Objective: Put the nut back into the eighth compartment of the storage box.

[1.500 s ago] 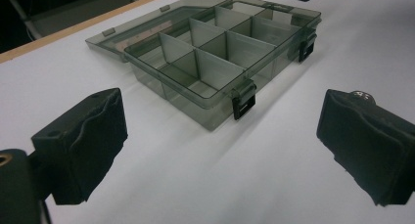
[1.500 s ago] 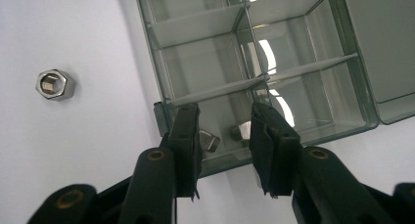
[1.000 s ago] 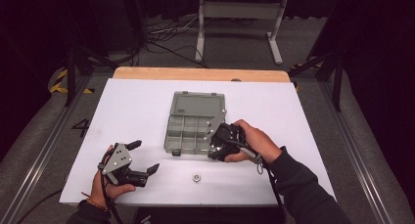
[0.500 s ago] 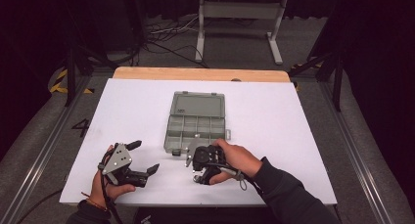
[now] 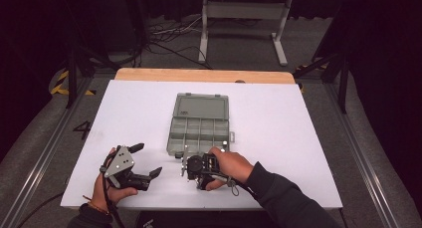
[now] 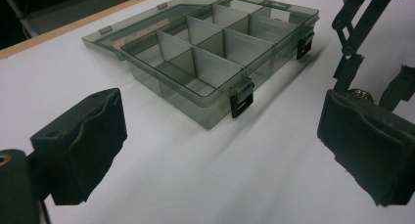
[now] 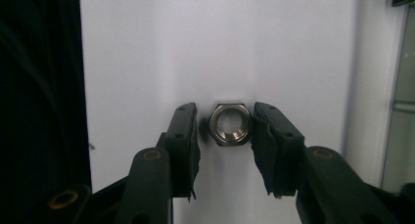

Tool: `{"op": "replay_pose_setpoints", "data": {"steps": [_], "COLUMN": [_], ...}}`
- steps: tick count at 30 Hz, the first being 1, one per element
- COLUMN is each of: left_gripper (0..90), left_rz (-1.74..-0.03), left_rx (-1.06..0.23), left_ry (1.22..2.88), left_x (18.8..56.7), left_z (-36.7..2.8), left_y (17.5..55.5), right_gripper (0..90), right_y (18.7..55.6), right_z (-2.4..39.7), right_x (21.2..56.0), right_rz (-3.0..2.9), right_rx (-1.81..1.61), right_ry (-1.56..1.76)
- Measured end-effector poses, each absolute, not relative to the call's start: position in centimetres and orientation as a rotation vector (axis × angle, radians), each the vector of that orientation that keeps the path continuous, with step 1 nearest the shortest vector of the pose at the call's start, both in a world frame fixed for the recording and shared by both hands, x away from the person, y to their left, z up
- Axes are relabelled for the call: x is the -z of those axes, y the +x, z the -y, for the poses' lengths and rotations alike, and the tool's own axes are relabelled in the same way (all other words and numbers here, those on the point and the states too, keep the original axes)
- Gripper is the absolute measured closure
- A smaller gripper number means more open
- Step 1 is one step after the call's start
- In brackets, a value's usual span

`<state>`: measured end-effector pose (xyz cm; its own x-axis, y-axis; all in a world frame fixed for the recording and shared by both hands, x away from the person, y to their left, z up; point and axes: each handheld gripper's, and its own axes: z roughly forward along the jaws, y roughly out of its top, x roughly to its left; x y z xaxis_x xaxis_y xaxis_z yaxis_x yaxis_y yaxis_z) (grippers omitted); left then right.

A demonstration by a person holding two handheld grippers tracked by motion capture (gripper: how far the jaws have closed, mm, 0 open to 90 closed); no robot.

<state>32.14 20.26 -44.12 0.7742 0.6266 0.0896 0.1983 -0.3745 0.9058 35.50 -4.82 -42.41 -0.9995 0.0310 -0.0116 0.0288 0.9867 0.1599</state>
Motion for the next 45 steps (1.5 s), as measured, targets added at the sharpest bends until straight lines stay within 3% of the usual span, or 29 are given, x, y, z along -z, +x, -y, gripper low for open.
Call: {"op": "replay_pose_setpoints", "data": {"steps": [4, 45], "left_gripper": [4.8, 4.3], "left_rz": [-0.628, -0.641], "left_rx": [-0.522, -0.544], "left_ry": [1.935, 1.912], "left_x": [44.2, 44.1], "left_z": [-20.2, -20.5], "left_y": [32.2, 32.2], "right_gripper": [67.5, 67.6], "right_y": [35.5, 37.7], "right_z": [4.9, 9.9], "right_x": [42.3, 35.7], "right_rz": [-3.114, -3.014], "right_rx": [-0.254, -0.404], "right_ry": [0.055, 0.155]}}
